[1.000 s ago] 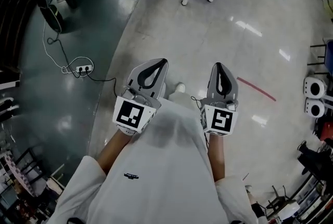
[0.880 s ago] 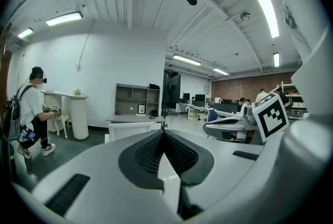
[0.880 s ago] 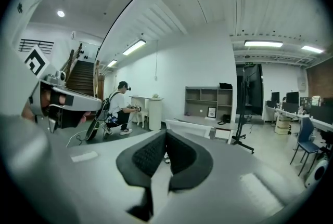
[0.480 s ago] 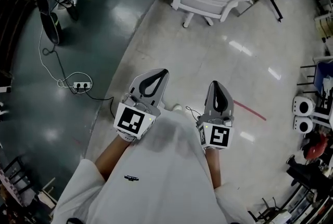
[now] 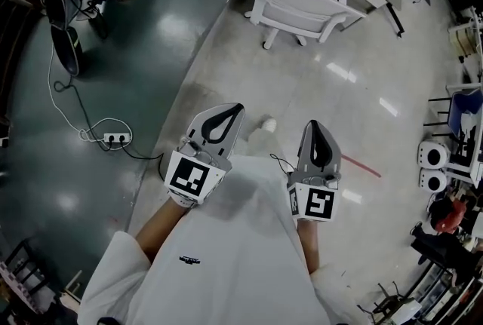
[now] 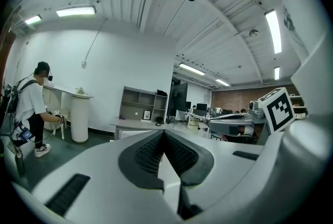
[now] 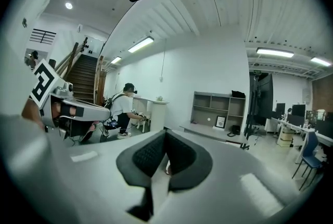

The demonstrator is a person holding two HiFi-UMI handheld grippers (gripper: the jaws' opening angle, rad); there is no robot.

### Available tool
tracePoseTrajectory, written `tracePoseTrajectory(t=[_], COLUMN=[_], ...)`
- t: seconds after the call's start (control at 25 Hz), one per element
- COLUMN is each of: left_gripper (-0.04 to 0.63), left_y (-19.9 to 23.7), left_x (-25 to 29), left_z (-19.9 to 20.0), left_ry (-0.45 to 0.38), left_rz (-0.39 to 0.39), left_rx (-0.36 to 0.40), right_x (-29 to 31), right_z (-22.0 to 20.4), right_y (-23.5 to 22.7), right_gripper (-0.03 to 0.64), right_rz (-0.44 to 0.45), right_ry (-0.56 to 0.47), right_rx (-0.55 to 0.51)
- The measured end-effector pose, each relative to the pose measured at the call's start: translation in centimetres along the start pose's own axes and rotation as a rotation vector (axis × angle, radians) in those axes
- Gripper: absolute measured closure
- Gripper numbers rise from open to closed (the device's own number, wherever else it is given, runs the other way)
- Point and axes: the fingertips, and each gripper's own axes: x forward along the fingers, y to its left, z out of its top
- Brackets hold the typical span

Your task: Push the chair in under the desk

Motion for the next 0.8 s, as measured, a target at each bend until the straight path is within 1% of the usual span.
tracePoseTrajectory(t=[0.12, 0.32, 0.44, 0.6, 0.72, 0.8], left_gripper=[0.588, 0.588, 0.588, 0.588, 0.588, 0.588], left_y=[0.6, 2.0, 3.1, 4.4, 5.8, 6.6], left_x=[0.8, 3.4, 5.7, 10.9, 15.7, 19.4], left_z=[-0.4, -0.4, -0.8, -0.2, 1.6, 3.0], left_ry=[0.004, -0.002, 0.025, 0.014, 0.012, 0.015], left_rz=[-0.007, 0.016, 0.024, 0.036, 0.054, 0.056], left_rx=[-0.014, -0.011, -0.016, 0.020, 0.022, 0.023], right_x=[0.9, 3.4, 5.8, 10.3, 14.9, 18.1], right_z=[-0.2, -1.0, -1.6, -1.8, -1.5, -0.5], right_y=[-0.4, -2.4, -3.5, -7.2, -10.5, -12.7], right_gripper=[0.606, 0.607, 0.606, 0.606, 0.606, 0.606], right_rz=[-0.001, 0.020, 0.037, 0.061, 0.095, 0.117], right_ry=[0.001, -0.022, -0.018, -0.027, -0.038, -0.057], right_rx=[0.002, 0.071, 0.087, 0.100, 0.112, 0.096])
